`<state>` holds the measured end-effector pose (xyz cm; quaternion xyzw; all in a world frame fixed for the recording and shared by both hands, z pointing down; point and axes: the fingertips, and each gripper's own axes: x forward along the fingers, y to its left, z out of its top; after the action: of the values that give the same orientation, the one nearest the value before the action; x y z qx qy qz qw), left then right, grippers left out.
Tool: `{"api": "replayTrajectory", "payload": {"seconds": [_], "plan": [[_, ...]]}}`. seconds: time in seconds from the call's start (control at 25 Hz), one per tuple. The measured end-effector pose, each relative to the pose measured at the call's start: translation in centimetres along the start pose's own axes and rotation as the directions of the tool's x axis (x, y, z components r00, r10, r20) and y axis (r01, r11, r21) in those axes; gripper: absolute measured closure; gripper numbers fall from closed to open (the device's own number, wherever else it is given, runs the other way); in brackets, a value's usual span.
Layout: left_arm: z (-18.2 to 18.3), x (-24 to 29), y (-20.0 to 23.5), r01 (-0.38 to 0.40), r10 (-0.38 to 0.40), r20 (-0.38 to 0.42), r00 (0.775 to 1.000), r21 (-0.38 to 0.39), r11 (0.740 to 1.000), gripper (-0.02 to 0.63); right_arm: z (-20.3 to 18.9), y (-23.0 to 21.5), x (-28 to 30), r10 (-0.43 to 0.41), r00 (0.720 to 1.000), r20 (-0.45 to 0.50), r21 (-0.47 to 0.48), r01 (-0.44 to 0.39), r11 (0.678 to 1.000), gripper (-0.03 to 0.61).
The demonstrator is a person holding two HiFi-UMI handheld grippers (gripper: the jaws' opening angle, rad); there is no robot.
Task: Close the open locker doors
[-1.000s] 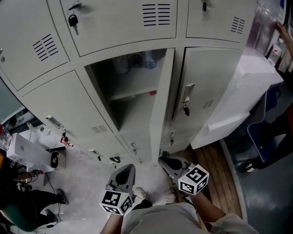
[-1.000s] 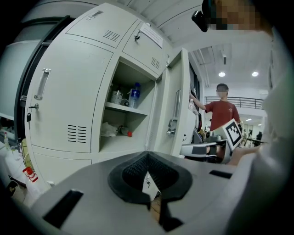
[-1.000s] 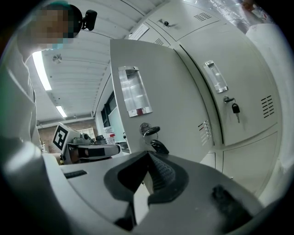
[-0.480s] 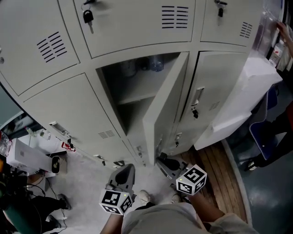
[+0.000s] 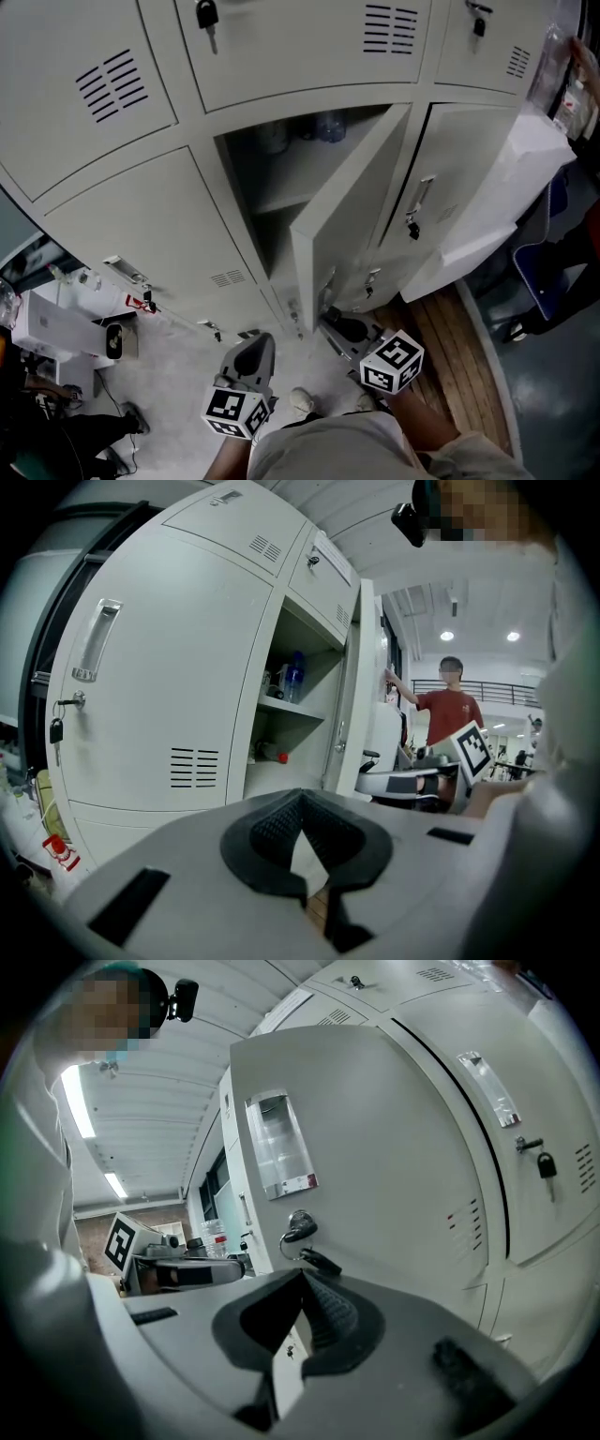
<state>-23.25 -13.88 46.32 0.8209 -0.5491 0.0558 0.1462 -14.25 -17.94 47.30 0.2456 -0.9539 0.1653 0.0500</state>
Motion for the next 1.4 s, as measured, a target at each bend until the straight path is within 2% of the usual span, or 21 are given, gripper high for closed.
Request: {"api": "replayTrajectory", "payload": {"seconds": [0.6, 1.4], "plan": [[0.9, -0.2, 3.7, 0.009, -0.009, 0.007, 1.0, 0.008, 1.0, 0.598, 0.8, -0.2, 3.9, -0.021, 1.0, 0.008, -0.007, 0.021, 1.0, 0.551], [1.4, 0.1, 8.0, -0.032, 0.032, 0.018, 0.999, -0.012, 0.999, 0.598, 2.1, -1.5, 8.5, -0.011, 1.0, 0.011, -0.007, 0.011, 1.0, 0.551]]}}
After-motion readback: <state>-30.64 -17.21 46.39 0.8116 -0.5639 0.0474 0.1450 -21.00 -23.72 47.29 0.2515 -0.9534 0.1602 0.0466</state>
